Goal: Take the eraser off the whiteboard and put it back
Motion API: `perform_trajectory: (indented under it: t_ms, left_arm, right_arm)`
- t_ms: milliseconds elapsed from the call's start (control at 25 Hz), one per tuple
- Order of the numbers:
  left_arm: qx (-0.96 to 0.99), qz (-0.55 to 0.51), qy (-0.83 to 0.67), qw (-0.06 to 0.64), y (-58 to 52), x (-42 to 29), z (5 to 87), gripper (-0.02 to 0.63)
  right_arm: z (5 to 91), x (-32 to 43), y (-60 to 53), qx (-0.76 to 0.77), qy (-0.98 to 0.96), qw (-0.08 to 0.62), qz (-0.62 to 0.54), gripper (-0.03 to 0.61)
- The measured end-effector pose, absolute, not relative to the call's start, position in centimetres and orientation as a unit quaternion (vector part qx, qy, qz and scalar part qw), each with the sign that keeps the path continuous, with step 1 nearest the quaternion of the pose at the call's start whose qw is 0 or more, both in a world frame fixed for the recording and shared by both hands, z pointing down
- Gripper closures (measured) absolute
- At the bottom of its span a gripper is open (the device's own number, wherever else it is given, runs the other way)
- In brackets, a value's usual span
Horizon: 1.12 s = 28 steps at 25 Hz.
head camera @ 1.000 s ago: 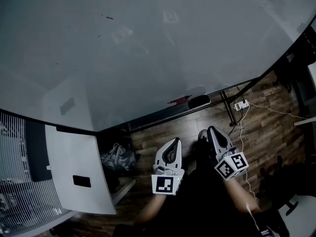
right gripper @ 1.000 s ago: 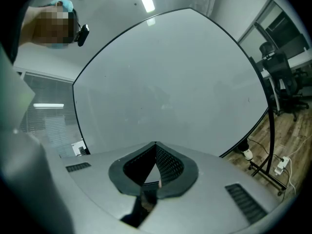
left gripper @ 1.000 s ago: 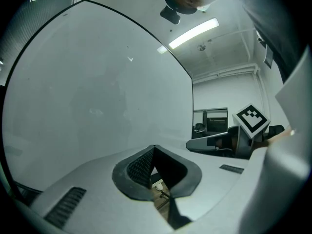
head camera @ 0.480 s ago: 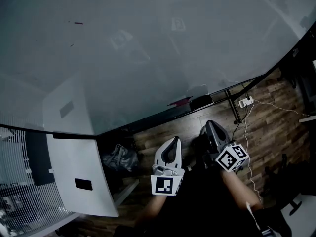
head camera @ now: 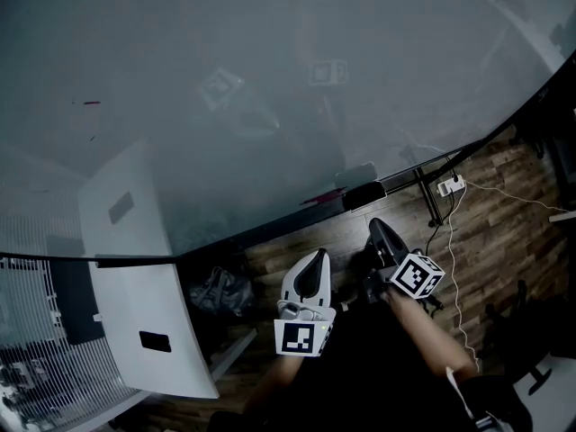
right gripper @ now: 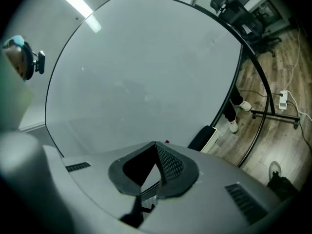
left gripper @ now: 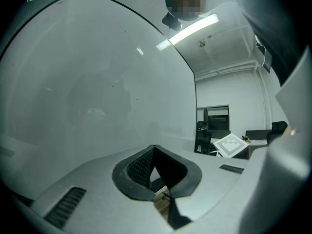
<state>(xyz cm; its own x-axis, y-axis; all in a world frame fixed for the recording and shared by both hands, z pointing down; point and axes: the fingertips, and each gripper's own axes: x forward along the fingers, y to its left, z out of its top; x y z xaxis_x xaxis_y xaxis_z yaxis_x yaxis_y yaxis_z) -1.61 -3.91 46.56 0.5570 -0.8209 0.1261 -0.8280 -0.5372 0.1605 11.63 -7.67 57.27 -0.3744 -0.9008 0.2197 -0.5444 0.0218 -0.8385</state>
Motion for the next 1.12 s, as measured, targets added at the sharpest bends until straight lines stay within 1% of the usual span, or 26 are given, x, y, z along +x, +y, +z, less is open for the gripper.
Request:
perform_trajectory:
  t_ms: [160,360,480,640,840,1000,1120]
  left_arm:
    - [0.875,0.019,-0.473,0.1,-4.7,-1.4,46.5,0.612]
    - [0.876,0.025,-0.471,0.099,-5.3,-0.8,46.6,0.612]
    - [0.876,0.028,-0.47,0.1,-5.8,-0.8,46.8,0.612]
    - [0.879,0.029,-0.467,0.097,-6.2,-0.4,46.9,0.612]
    - [0.879,0.035,-0.464,0.101,-6.5,-0.3,47.2,0.612]
    - [0.88,0.039,-0.463,0.101,-6.8,-0.5,47.2,0.612]
    - [0.879,0.044,-0.463,0.102,-7.0,-0.4,47.1,0.612]
  right_arm:
    - [59.7,12.3,-8.6,-0.526,0.66,0.208,-0.494,0.565]
    - [62.8,13.4,-9.6,-0.535,0.633,0.212,-0.518,0.56]
    - [64.5,13.2,-10.0,-0.531,0.619,0.211,-0.539,0.526]
    - [66.8,12.9,-10.2,-0.523,0.599,0.209,-0.569,0.456]
    - [68.4,12.3,-10.3,-0.513,0.574,0.218,-0.599,0.418]
    - [68.9,11.7,-10.8,-0.508,0.566,0.225,-0.609,0.364]
    - [69.2,11.9,-11.3,-0.507,0.558,0.23,-0.616,0.351]
